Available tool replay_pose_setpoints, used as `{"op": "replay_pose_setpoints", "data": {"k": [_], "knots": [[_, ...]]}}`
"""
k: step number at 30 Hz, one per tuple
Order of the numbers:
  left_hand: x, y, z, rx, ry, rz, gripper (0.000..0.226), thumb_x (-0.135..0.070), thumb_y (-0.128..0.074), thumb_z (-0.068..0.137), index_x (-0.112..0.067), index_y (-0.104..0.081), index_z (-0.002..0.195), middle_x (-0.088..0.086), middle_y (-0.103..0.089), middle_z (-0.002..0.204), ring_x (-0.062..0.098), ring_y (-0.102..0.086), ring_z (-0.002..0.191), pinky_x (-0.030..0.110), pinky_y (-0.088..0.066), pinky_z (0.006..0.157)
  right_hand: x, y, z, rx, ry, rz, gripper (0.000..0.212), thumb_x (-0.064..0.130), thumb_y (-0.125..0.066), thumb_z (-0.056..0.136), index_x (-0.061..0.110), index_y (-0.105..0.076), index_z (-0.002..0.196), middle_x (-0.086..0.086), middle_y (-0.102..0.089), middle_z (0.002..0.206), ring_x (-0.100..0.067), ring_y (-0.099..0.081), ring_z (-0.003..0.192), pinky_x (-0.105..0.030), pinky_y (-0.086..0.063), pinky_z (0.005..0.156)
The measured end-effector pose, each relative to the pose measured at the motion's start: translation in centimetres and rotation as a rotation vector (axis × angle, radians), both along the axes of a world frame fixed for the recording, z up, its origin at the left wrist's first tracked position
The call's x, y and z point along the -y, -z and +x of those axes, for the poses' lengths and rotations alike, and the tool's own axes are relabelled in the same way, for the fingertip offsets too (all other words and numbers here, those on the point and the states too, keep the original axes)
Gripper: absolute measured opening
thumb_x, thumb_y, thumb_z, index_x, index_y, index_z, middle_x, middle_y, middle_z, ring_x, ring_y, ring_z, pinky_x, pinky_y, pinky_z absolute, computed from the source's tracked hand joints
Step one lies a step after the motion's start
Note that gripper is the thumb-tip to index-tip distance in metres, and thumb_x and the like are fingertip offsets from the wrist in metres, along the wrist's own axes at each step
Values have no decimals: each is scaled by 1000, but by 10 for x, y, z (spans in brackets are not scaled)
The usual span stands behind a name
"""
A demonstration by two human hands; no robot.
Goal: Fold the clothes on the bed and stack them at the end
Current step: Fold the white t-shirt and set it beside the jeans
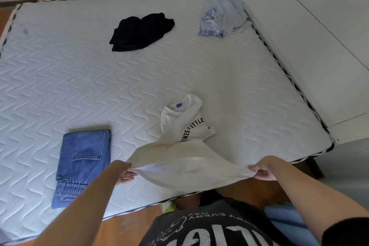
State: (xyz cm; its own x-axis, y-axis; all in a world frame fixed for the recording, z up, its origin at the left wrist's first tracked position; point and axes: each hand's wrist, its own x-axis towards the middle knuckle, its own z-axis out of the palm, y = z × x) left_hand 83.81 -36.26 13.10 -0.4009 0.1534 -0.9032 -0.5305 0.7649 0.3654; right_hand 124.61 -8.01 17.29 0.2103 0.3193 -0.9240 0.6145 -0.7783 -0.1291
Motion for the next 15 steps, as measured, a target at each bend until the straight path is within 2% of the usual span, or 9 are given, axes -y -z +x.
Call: {"op": "replay_pose_setpoints", "data": {"k": [3, 5, 6, 7, 9, 11, 13, 15], "knots": [[-8, 1, 8, -1, 4, -16, 15, -9, -50, 101, 0, -58, 110, 21, -69, 99, 29, -67, 83, 40, -53, 76, 4, 15, 21, 38, 66, -114, 30, 0, -59, 94, -9, -53, 122, -27, -62, 110, -35, -65, 95, -38, -59, 76], [-23, -2, 11, -10, -40, 29, 13, -11, -53, 100, -1, -59, 107, 24, -69, 107, 29, -67, 85, 40, -53, 82, -2, 22, 20, -65, 216, -66, 30, -1, -53, 97, -8, -49, 126, -28, -56, 124, -37, -62, 103, -38, -61, 68], [-34, -5, 11, -12, -80, 72, 14, -11, -54, 99, 0, -60, 107, 24, -69, 107, 30, -67, 86, 40, -52, 84, -9, 23, 15, -149, 307, -33, 29, -1, -52, 98, -7, -48, 126, -28, -54, 130, -37, -60, 106, -38, -60, 69], [-48, -8, 10, -14, -119, 127, 15, -10, -55, 99, 1, -60, 108, 23, -70, 103, 29, -68, 85, 39, -53, 85, -21, 22, 7, -241, 385, -2, 28, -1, -52, 98, -7, -47, 125, -28, -52, 132, -38, -59, 106, -39, -58, 80], [-85, -22, 2, -34, -163, 238, 15, -10, -54, 98, 1, -61, 107, 16, -72, 81, 22, -71, 72, 36, -55, 79, -56, 13, -19, -398, 475, 52, 30, 1, -52, 99, -8, -48, 127, -29, -57, 122, -37, -60, 94, -42, -49, 96], [-134, -48, -15, -92, -220, 332, 11, -10, -51, 100, -2, -59, 99, 13, -70, 70, 14, -68, 54, 33, -59, 67, -102, -10, -58, -508, 489, 147, 36, 4, -50, 100, -9, -45, 134, -28, -60, 108, -35, -60, 82, -44, -47, 96], [-188, -86, -38, -179, -271, 419, 13, -14, -48, 101, -8, -55, 93, 13, -67, 77, 11, -64, 48, 28, -59, 56, -152, -47, -104, -615, 467, 267, 33, 6, -50, 101, -7, -46, 131, -29, -59, 121, -32, -59, 78, -46, -47, 97], [-239, -133, -67, -285, -301, 492, 16, -17, -48, 101, -9, -56, 89, 12, -65, 76, 11, -65, 51, 25, -57, 50, -204, -91, -144, -721, 429, 372, 25, 8, -51, 101, -2, -49, 124, -28, -54, 133, -31, -62, 83, -47, -47, 98]]}}
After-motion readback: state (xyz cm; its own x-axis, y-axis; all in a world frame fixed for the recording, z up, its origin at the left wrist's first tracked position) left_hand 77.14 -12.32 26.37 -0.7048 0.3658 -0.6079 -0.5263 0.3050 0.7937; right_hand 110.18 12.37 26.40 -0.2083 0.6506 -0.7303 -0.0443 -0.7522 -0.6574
